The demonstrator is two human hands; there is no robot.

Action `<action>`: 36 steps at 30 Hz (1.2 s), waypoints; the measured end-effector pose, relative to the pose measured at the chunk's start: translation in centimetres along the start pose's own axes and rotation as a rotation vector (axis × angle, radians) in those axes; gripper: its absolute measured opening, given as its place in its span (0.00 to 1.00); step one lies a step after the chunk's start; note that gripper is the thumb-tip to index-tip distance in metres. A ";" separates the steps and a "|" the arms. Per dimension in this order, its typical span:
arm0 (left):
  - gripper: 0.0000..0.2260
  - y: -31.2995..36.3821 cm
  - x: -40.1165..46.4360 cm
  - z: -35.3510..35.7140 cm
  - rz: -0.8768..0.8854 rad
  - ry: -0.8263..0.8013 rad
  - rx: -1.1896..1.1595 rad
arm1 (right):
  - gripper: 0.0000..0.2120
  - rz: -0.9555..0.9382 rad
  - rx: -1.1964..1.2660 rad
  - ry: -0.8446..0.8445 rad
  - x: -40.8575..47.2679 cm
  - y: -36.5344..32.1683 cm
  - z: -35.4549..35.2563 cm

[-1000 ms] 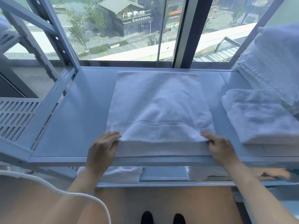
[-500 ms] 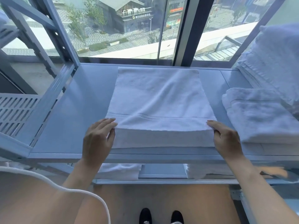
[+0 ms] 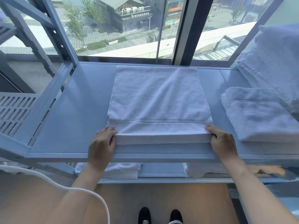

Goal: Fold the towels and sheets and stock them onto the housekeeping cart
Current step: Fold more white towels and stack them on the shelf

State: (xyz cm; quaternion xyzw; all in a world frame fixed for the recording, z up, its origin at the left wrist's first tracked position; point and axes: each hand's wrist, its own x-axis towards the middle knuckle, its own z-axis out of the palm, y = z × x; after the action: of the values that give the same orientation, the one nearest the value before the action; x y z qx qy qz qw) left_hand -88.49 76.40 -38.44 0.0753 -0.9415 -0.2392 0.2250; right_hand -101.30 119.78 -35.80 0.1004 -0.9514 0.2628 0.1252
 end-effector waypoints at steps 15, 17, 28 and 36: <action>0.09 -0.2 -4.7 -1.4 0.078 0.013 -0.030 | 0.18 -0.088 -0.091 0.045 -3.9 1.7 -0.3; 0.09 0.2 -3.8 -2.2 0.072 0.005 0.013 | 0.13 -0.145 -0.142 0.105 -3.6 1.1 -0.9; 0.24 8.3 6.1 5.2 0.179 -0.504 0.221 | 0.28 -0.254 -0.054 -0.425 3.3 -12.1 7.1; 0.31 2.1 4.3 3.5 0.012 -0.469 0.257 | 0.30 -0.010 -0.241 -0.426 3.2 -3.8 5.0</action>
State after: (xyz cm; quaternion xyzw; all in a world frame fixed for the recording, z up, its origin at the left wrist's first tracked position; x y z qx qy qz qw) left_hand -93.98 78.65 -38.55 0.0404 -0.9910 -0.1271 -0.0092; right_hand -104.31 113.50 -37.22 0.1424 -0.9803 0.1197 -0.0659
